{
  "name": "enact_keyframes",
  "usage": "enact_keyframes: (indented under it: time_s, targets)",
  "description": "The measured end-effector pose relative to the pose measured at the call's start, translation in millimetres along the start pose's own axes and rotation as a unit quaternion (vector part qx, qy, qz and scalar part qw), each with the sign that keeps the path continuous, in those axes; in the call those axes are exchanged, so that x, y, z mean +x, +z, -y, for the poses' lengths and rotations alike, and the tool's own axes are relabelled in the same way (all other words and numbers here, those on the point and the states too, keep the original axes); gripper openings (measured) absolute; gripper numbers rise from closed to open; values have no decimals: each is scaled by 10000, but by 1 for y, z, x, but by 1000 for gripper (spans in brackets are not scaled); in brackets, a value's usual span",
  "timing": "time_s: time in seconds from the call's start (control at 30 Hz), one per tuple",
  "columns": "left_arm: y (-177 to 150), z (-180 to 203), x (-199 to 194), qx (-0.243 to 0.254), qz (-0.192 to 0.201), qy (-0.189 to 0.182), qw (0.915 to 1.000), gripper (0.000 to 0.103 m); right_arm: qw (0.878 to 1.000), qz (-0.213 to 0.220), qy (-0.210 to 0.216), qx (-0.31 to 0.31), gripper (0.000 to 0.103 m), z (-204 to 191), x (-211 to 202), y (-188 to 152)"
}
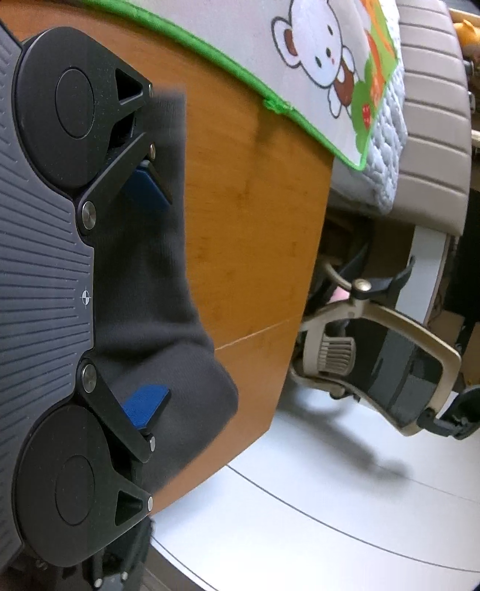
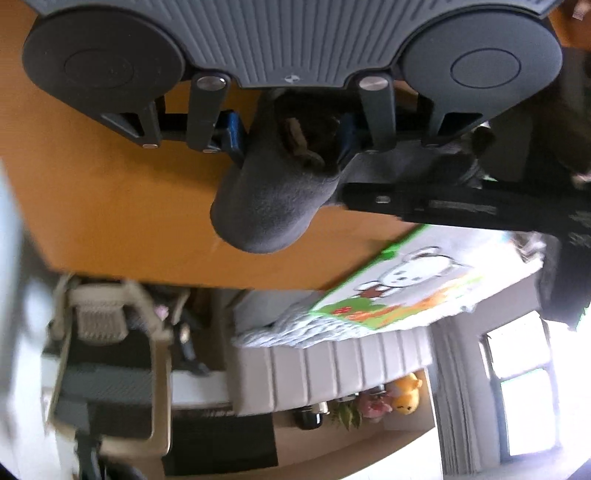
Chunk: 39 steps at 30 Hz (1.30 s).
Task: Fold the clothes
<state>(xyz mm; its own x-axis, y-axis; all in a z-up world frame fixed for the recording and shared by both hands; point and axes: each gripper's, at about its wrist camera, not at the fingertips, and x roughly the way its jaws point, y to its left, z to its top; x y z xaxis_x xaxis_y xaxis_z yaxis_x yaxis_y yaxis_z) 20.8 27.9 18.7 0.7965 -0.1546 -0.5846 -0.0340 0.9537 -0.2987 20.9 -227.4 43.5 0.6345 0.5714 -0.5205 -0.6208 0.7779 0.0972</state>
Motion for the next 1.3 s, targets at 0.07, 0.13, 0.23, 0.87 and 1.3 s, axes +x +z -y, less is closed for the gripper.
enact_keyframes:
  time_s: [0.07,0.13,0.23,0.87,1.3]
  targets:
    - [3,-4,-6,-100,59,14,9999,103,9988,-26,-186,-449,49,-10,2,4]
    - [7,-6,-13,-127,157,35,9998,103,9940,-14,-382,-1027,54,-29,6,3]
    - [13,-7,-23,-118,290,37,9995,103,9766,107,-722,-2023,56,-60,12,-7]
    - [5,1,-6,172,110,136,9997,103,9901,260,398,-1323,60,-50,-11,-5]
    - [-2,-18,-8,-156,67,124,9998,103,9942,-158,714,795,77,-21,31,-5]
